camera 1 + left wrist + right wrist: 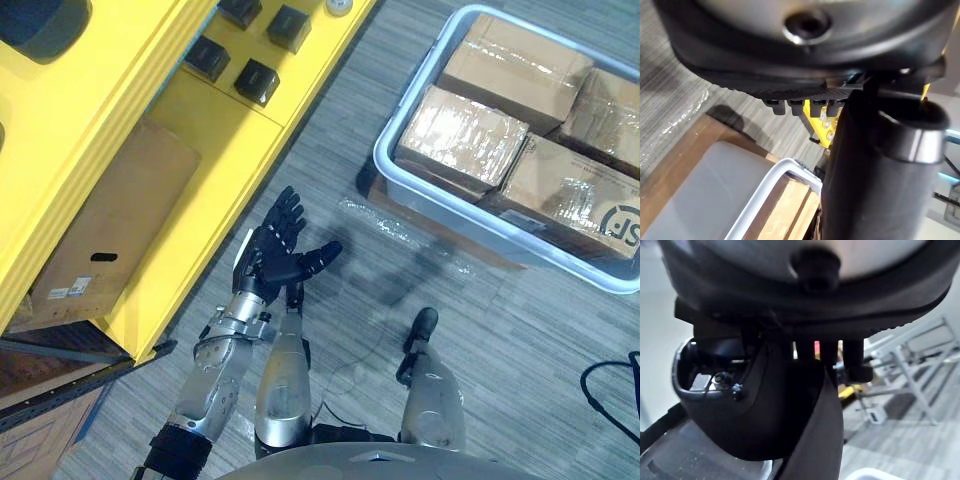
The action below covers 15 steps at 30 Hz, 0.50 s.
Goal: Walk over and take three plastic housings, then place them on the shelf
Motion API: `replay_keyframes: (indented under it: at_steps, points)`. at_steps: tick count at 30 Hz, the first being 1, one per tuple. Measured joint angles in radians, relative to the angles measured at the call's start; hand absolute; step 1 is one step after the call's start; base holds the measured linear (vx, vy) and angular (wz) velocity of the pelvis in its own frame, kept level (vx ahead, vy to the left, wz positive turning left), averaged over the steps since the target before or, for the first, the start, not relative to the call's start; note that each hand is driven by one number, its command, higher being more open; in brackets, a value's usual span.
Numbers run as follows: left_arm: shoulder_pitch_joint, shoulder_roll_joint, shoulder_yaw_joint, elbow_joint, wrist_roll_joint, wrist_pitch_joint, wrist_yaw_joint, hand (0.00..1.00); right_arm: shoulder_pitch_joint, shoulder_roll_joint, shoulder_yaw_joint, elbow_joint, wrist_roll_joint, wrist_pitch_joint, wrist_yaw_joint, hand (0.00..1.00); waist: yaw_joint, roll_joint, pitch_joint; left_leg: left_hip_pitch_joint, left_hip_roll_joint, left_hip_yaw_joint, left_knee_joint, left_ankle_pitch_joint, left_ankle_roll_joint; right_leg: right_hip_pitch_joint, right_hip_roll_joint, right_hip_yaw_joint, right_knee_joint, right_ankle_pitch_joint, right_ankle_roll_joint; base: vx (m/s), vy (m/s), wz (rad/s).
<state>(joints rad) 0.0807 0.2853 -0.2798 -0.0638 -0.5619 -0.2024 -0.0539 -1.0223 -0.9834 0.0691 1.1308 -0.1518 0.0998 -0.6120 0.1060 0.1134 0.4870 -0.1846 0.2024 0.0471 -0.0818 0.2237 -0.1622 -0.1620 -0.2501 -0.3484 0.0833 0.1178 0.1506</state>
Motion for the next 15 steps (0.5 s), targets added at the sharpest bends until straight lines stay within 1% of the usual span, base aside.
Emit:
replay_keyframes:
  at_steps: [1,3,4,5,6,7,9,10,11,12,14,15]
  points:
    - [-0.003,0.004,0.000,-0.022,0.001,0.017,0.000,1.00,0.048,0.002,0.010,-0.075,-0.030,-0.030,-0.017,0.00,-0.003,-0.008,-0.004,0.013,0.002,0.005,0.000,-0.004,-0.002,0.012,0.003,0.003,-0.010,0.000,0.000,0.00,-0.029,-0.11]
    - [-0.014,0.005,-0.001,-0.029,-0.059,0.057,-0.012,1.00,0.103,0.012,0.010,-0.156,-0.068,-0.061,-0.043,0.00,-0.008,-0.022,-0.014,0.023,0.004,0.012,-0.001,-0.008,-0.002,0.025,0.007,0.006,-0.026,0.002,0.001,0.02,-0.027,-0.11]
    - [-0.020,0.005,-0.001,-0.029,-0.119,0.097,-0.023,1.00,0.153,0.037,0.007,-0.224,-0.101,-0.086,-0.063,0.00,-0.016,-0.038,-0.037,0.024,0.005,0.018,-0.001,-0.012,-0.003,0.027,0.009,0.009,-0.038,0.006,0.002,0.03,-0.025,-0.09]
    - [-0.023,0.005,-0.001,-0.029,-0.153,0.117,-0.030,1.00,0.178,0.056,0.004,-0.259,-0.121,-0.098,-0.073,0.00,-0.025,-0.048,-0.049,0.025,0.005,0.022,-0.001,-0.014,-0.003,0.028,0.009,0.011,-0.039,0.006,0.002,0.07,-0.015,-0.13]
    - [-0.034,0.005,-0.004,-0.028,-0.218,0.155,-0.047,1.00,0.231,0.098,-0.005,-0.334,-0.154,-0.123,-0.090,0.00,-0.035,-0.068,-0.069,0.035,0.005,0.033,-0.001,-0.021,-0.004,0.033,0.009,0.018,-0.046,0.008,0.004,0.07,-0.005,-0.12]
    - [-0.043,0.004,-0.014,-0.028,-0.247,0.171,-0.053,1.00,0.257,0.118,-0.007,-0.368,-0.169,-0.138,-0.097,0.00,-0.039,-0.078,-0.075,0.045,0.005,0.038,-0.001,-0.025,-0.005,0.043,0.009,0.022,-0.051,0.009,0.005,0.09,-0.005,-0.18]
    - [-0.083,-0.016,-0.042,-0.028,-0.385,0.240,-0.081,1.00,0.379,0.202,-0.017,-0.528,-0.242,-0.172,-0.110,0.00,-0.058,-0.106,-0.112,0.080,0.004,0.059,-0.002,-0.040,-0.007,0.072,0.009,0.031,-0.067,0.009,0.007,0.08,-0.006,-0.18]
    - [-0.094,-0.024,-0.048,-0.028,-0.411,0.253,-0.081,1.00,0.410,0.225,-0.019,-0.570,-0.261,-0.177,-0.110,0.00,-0.061,-0.112,-0.124,0.088,0.004,0.065,-0.002,-0.044,-0.007,0.078,0.010,0.035,-0.073,0.011,0.009,0.09,-0.004,-0.23]
    - [-0.115,-0.048,-0.057,-0.028,-0.440,0.268,-0.080,1.00,0.469,0.271,-0.019,-0.653,-0.295,-0.185,-0.110,0.00,-0.067,-0.118,-0.150,0.100,0.004,0.082,-0.002,-0.051,-0.010,0.081,0.010,0.046,-0.074,0.011,0.009,0.08,-0.002,-0.25]
    - [-0.132,-0.077,-0.061,-0.028,-0.459,0.272,-0.080,1.00,0.516,0.315,-0.019,-0.717,-0.322,-0.202,-0.109,0.00,-0.076,-0.120,-0.171,0.112,0.002,0.094,-0.002,-0.052,-0.011,0.088,0.008,0.050,-0.075,0.011,0.010,0.07,-0.002,-0.20]
    - [-0.159,-0.114,-0.061,-0.028,-0.484,0.275,-0.074,1.00,0.567,0.369,-0.019,-0.782,-0.361,-0.216,-0.098,0.00,-0.087,-0.120,-0.188,0.141,0.002,0.113,-0.003,-0.053,-0.012,0.111,0.006,0.052,-0.079,0.011,0.011,0.04,-0.007,-0.12]
    - [-0.169,-0.129,-0.064,-0.028,-0.503,0.278,-0.073,1.00,0.590,0.387,-0.019,-0.805,-0.378,-0.217,-0.089,0.00,-0.091,-0.118,-0.206,0.146,0.002,0.119,-0.004,-0.054,-0.013,0.117,0.007,0.052,-0.086,0.010,0.011,0.01,-0.011,-0.12]
